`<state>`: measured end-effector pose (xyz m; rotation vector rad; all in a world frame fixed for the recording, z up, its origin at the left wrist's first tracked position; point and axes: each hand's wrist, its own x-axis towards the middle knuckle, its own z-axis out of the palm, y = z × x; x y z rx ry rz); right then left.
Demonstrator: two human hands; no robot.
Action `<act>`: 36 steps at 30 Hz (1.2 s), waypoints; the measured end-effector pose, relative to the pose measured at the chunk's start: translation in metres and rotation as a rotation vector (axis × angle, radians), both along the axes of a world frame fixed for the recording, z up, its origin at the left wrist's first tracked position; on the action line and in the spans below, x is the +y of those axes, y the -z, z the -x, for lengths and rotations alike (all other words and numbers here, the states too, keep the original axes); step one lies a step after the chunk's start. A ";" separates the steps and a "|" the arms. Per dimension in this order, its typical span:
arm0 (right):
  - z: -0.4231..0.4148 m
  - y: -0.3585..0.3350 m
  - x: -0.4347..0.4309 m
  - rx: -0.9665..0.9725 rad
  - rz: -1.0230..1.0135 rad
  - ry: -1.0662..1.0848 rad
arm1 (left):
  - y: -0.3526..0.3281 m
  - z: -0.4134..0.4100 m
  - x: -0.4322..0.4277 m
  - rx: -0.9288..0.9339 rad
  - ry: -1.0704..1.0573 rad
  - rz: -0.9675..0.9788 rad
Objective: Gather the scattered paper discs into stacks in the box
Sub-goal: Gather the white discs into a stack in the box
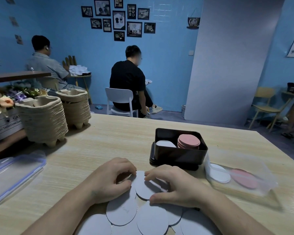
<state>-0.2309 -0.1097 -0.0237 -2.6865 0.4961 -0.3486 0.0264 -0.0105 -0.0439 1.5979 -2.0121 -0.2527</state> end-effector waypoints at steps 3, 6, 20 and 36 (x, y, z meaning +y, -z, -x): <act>-0.002 0.002 0.000 -0.018 0.040 -0.001 | 0.000 0.000 0.000 0.000 0.004 -0.005; -0.001 0.004 0.001 -0.032 0.083 0.034 | 0.000 -0.001 -0.001 0.002 0.004 -0.012; 0.014 -0.006 0.000 0.018 -0.073 -0.016 | -0.001 0.000 0.001 0.021 0.005 -0.018; 0.024 0.004 -0.008 -0.256 -0.085 0.090 | -0.008 0.002 0.008 0.009 -0.001 0.012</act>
